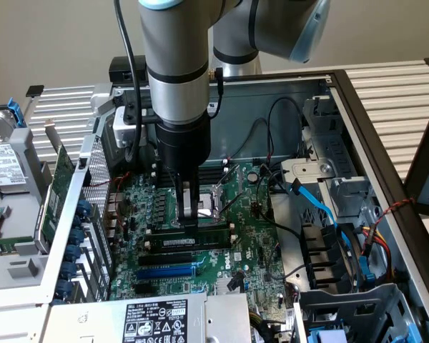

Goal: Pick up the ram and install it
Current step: 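Press down the ram until it locks into place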

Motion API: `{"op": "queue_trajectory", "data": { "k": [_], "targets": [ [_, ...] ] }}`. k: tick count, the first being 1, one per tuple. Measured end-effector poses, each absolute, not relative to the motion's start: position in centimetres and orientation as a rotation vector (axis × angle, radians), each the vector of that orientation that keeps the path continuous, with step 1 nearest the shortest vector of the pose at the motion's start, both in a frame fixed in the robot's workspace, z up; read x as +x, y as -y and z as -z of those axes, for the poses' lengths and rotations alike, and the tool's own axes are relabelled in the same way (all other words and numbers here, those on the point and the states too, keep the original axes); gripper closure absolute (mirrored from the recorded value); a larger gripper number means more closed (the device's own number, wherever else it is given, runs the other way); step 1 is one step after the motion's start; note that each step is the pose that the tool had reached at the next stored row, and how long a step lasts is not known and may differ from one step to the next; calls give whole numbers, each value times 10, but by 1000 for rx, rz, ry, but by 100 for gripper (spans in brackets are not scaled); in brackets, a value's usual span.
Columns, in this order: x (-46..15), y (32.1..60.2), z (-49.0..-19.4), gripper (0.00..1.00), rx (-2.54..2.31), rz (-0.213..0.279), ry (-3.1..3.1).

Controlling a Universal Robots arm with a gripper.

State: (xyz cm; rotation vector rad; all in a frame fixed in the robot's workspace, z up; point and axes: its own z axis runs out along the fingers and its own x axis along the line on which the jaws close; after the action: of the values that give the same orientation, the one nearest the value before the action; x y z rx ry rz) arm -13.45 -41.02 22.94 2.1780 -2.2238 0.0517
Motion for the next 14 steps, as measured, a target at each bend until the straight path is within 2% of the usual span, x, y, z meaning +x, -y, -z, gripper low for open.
{"op": "queue_trajectory", "data": {
  "k": [14],
  "targets": [
    [-135,411,-225,90,2178,-53,2224]
  ]
}}
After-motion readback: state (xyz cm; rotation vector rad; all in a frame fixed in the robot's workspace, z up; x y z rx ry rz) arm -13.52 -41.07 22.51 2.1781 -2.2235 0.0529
